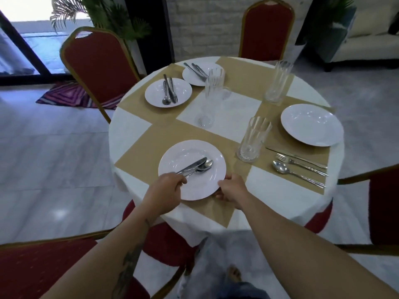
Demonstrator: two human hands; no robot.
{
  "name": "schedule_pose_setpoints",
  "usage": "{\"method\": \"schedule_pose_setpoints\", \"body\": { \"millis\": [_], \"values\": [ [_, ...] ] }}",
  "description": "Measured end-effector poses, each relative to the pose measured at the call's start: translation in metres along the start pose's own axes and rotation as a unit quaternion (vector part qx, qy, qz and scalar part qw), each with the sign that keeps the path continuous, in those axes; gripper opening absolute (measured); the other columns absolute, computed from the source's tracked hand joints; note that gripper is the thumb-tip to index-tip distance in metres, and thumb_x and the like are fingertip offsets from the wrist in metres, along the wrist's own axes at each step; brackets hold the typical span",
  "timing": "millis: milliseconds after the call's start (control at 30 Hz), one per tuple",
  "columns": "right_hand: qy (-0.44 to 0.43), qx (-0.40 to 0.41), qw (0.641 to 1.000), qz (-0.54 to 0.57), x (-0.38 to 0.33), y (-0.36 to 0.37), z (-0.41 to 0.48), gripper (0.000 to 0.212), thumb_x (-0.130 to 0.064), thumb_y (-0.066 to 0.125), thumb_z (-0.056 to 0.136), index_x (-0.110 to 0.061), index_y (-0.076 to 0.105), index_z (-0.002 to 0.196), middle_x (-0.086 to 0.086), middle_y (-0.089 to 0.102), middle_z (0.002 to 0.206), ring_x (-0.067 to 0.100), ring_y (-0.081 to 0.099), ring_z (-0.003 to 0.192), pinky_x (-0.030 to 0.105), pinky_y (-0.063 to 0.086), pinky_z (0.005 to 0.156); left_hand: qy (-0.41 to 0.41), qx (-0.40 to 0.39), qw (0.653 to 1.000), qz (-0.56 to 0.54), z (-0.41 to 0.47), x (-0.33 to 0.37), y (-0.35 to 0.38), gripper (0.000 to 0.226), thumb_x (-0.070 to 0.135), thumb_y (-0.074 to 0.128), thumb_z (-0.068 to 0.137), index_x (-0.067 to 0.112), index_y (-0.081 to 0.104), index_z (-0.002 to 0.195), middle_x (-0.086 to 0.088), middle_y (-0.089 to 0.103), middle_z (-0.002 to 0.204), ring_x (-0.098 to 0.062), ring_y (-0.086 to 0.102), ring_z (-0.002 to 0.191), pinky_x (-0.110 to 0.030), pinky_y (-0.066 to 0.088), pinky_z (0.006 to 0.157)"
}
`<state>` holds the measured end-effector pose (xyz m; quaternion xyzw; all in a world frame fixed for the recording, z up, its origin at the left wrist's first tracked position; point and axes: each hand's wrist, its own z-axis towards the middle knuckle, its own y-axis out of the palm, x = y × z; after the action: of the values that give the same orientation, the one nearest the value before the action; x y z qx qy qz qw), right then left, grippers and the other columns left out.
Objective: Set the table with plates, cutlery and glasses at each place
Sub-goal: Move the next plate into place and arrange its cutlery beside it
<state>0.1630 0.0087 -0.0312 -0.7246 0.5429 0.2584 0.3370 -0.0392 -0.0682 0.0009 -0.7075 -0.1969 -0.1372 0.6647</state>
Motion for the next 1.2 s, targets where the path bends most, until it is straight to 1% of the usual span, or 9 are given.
{"method": "schedule_pose_setpoints", "body": {
  "millis": [100,200,533,633,733,867,1000,1100,1200],
  "values": [
    [-0.010,-0.015,0.999,-0.041,-0.005,-0.004,0.006,0.021,-0.005,0.055,0.082,-0.014,0.058,0.101,0.013,0.071,0.099,0.027,0.075,0.077,0.037,0.063,0.068,-0.059,0.033,0.997,0.029,0.012,0.005,0.001,0.042,0.012,0.051,0.088,0.024,0.060,0.127,0.001,0.058,0.128,-0.023,0.048,0.121,-0.037,0.040,0.102],
    [-0.019,-0.013,0.998,-0.062,-0.006,-0.008,0.007,0.025,-0.005,0.057,0.076,-0.011,0.061,0.100,0.014,0.072,0.097,0.030,0.075,0.081,0.035,0.062,0.066,-0.114,-0.043,0.987,0.108,0.018,0.006,0.004,0.053,0.021,0.052,0.089,0.026,0.045,0.142,-0.002,0.048,0.141,-0.028,0.039,0.130,-0.041,0.030,0.109],
    [-0.019,0.017,0.999,-0.042,-0.005,-0.028,-0.002,0.020,-0.008,0.061,0.085,-0.012,0.063,0.105,0.010,0.074,0.086,0.024,0.074,0.074,0.036,0.063,0.071,-0.071,-0.070,0.981,0.167,0.025,0.005,0.021,0.044,0.016,0.052,0.085,0.021,0.049,0.128,-0.002,0.060,0.116,-0.028,0.051,0.111,-0.037,0.038,0.093],
    [-0.009,0.043,0.998,-0.050,0.000,-0.027,-0.016,0.017,-0.004,0.056,0.085,-0.017,0.059,0.096,0.013,0.071,0.087,0.030,0.073,0.085,0.044,0.062,0.080,-0.060,-0.078,0.983,0.158,0.027,0.003,0.020,0.041,0.010,0.052,0.080,0.017,0.052,0.121,-0.004,0.062,0.109,-0.028,0.057,0.102,-0.035,0.041,0.084],
    [-0.033,0.095,0.994,-0.042,0.006,-0.020,-0.034,0.017,-0.007,0.051,0.084,-0.021,0.058,0.091,0.008,0.067,0.090,0.027,0.069,0.087,0.044,0.061,0.077,-0.071,-0.087,0.986,0.127,0.024,0.000,0.015,0.029,0.006,0.051,0.076,0.013,0.056,0.103,-0.006,0.061,0.099,-0.026,0.053,0.086,-0.032,0.042,0.072],
    [-0.086,0.135,0.982,-0.099,0.007,-0.010,-0.047,0.011,-0.015,0.055,0.090,-0.023,0.059,0.096,-0.006,0.059,0.093,0.006,0.053,0.081,0.023,0.042,0.059,-0.131,-0.082,0.987,0.034,0.021,-0.004,0.008,0.022,0.005,0.048,0.071,0.010,0.060,0.088,-0.005,0.060,0.088,-0.023,0.055,0.073,-0.029,0.042,0.059],
    [-0.101,0.110,0.983,-0.107,0.000,0.003,-0.054,0.025,-0.007,0.054,0.089,-0.020,0.060,0.109,-0.002,0.058,0.105,0.010,0.056,0.089,0.022,0.044,0.062,-0.179,-0.077,0.979,-0.052,0.017,-0.006,-0.001,0.012,0.001,0.044,0.072,0.007,0.054,0.069,-0.005,0.054,0.069,-0.017,0.047,0.056,-0.025,0.034,0.045],
    [-0.104,0.092,0.986,-0.089,-0.007,0.021,-0.057,0.027,-0.002,0.052,0.084,-0.020,0.064,0.100,0.003,0.063,0.104,0.021,0.062,0.097,0.032,0.055,0.077,-0.221,-0.072,0.962,-0.140,0.011,-0.010,-0.008,0.021,0.002,0.044,0.076,0.012,0.042,0.058,-0.003,0.046,0.059,-0.019,0.042,0.053,-0.024,0.031,0.045],
    [-0.083,0.048,0.994,-0.046,-0.016,0.042,-0.061,0.026,0.002,0.052,0.084,-0.015,0.067,0.095,0.009,0.067,0.087,0.020,0.063,0.076,0.030,0.053,0.062,-0.236,-0.061,0.941,-0.235,0.007,-0.021,-0.013,0.020,0.010,0.048,0.074,0.016,0.047,0.055,-0.003,0.050,0.060,-0.022,0.048,0.059,-0.029,0.040,0.052]
  ]
}}
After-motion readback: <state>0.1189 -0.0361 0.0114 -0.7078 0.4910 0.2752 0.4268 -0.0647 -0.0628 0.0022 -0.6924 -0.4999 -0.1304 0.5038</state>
